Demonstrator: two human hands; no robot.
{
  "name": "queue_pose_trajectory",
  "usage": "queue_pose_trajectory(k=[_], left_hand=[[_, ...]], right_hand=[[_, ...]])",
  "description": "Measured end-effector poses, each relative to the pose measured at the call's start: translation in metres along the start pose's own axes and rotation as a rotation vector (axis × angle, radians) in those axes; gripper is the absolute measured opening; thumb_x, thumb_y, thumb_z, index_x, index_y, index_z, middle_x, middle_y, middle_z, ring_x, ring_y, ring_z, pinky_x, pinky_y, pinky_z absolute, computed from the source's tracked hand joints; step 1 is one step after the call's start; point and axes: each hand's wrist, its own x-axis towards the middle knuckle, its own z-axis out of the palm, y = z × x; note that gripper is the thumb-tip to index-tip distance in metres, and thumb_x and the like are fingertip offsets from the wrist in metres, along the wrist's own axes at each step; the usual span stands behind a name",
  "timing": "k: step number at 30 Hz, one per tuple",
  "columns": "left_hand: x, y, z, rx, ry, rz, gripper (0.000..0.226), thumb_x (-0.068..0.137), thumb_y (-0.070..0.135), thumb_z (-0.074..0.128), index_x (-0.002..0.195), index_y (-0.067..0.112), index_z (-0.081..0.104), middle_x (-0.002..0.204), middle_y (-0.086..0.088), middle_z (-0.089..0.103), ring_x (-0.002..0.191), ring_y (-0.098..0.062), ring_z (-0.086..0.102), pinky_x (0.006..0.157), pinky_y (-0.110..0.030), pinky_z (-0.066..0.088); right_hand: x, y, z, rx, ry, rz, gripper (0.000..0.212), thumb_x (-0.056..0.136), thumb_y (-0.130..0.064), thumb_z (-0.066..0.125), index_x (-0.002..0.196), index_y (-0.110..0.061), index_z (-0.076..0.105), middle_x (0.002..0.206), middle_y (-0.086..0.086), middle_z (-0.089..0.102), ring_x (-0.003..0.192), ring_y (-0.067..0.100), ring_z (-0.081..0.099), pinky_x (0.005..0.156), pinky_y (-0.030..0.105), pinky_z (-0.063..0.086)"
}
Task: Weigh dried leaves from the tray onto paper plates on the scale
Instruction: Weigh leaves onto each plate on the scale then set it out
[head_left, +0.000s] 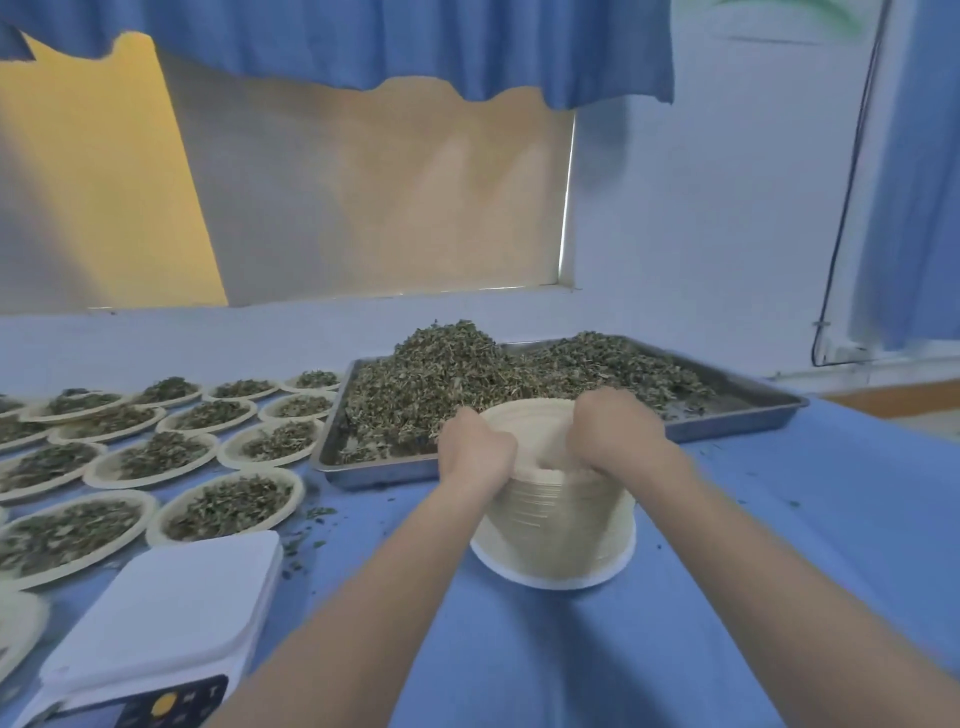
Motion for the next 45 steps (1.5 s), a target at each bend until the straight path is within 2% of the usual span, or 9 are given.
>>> queue_pose_trajectory(k=[6,11,18,22,25,30,35,40,45], left_hand=[[0.005,0.0,-0.005,0.114,-0.024,-0.027,0.012,0.088,0.001,0.039,0.083,0.008,0.049,0.091,-0.014,0.052,0.068,-0.014,0.043,0.047,-0.026,0.023],[0.007,0.009,-0.008,0.209,-0.07,0.011,0.026,0.09,-0.002,0.035,0.068,0.012,0.032,0.073,-0.002,0.036,0.058,-0.013,0.032,0.046,-0.025,0.022],[0.009,0.017,-0.021,0.151,-0.035,0.057,0.017,0.089,-0.004,0.033,0.097,-0.002,0.048,0.09,-0.009,0.049,0.068,-0.015,0.043,0.045,-0.026,0.025],[0.011,0.019,-0.038,0.101,0.008,0.056,0.018,0.089,-0.005,0.032,0.079,0.006,0.042,0.103,-0.014,0.047,0.061,-0.015,0.034,0.047,-0.028,0.026],[0.018,0.01,-0.059,0.035,0.093,0.036,0.03,0.089,-0.007,0.032,0.111,-0.004,0.053,0.104,-0.022,0.055,0.069,-0.021,0.048,0.05,-0.038,0.039],[0.021,-0.032,-0.116,-0.027,0.206,-0.001,0.041,0.086,-0.011,0.034,0.124,-0.012,0.049,0.086,-0.021,0.056,0.056,-0.021,0.04,0.043,-0.029,0.026],[0.008,-0.099,-0.183,-0.08,0.329,-0.157,0.013,0.085,-0.011,0.04,0.082,-0.005,0.051,0.075,-0.014,0.045,0.06,-0.022,0.032,0.052,-0.027,0.025],[-0.008,-0.166,-0.227,-0.093,0.412,-0.281,0.013,0.084,-0.009,0.044,0.088,0.001,0.051,0.082,-0.016,0.052,0.074,-0.03,0.052,0.054,-0.033,0.04],[-0.016,-0.213,-0.228,-0.023,0.364,-0.365,0.033,0.086,-0.003,0.045,0.119,-0.001,0.049,0.084,-0.012,0.054,0.068,-0.018,0.051,0.045,-0.026,0.035]], right_hand=[[0.024,0.022,0.01,0.11,-0.035,0.106,0.027,0.09,0.002,0.041,0.065,-0.008,0.04,0.069,0.004,0.043,0.075,0.024,0.049,0.065,0.031,0.039],[0.025,0.021,0.007,0.114,0.017,0.11,0.031,0.089,0.007,0.042,0.061,-0.007,0.038,0.072,0.007,0.046,0.074,0.025,0.048,0.065,0.029,0.039],[0.029,0.013,-0.005,0.077,0.04,0.093,0.032,0.089,0.007,0.043,0.061,-0.006,0.038,0.062,0.006,0.043,0.064,0.022,0.045,0.062,0.03,0.039],[0.028,0.001,-0.017,0.055,0.095,0.061,0.028,0.086,0.005,0.045,0.062,-0.007,0.038,0.071,0.008,0.045,0.074,0.025,0.046,0.066,0.03,0.04],[0.027,-0.02,-0.022,0.087,0.056,0.023,0.016,0.088,0.004,0.047,0.074,-0.003,0.048,0.067,0.007,0.046,0.06,0.019,0.045,0.053,0.026,0.038],[0.023,-0.078,-0.014,0.203,-0.035,-0.1,0.026,0.09,0.003,0.048,0.112,0.001,0.06,0.11,0.015,0.064,0.082,0.025,0.053,0.068,0.028,0.041],[0.005,-0.162,0.006,0.324,-0.076,-0.244,0.025,0.091,0.004,0.043,0.066,-0.003,0.045,0.071,0.01,0.051,0.059,0.021,0.046,0.054,0.028,0.036],[-0.014,-0.233,0.05,0.311,-0.135,-0.396,0.023,0.094,0.0,0.042,0.111,0.004,0.057,0.114,0.019,0.062,0.105,0.031,0.06,0.07,0.031,0.042],[-0.023,-0.263,0.091,0.153,-0.2,-0.439,0.024,0.094,0.002,0.04,0.111,0.002,0.058,0.117,0.017,0.062,0.107,0.031,0.058,0.078,0.031,0.045]])
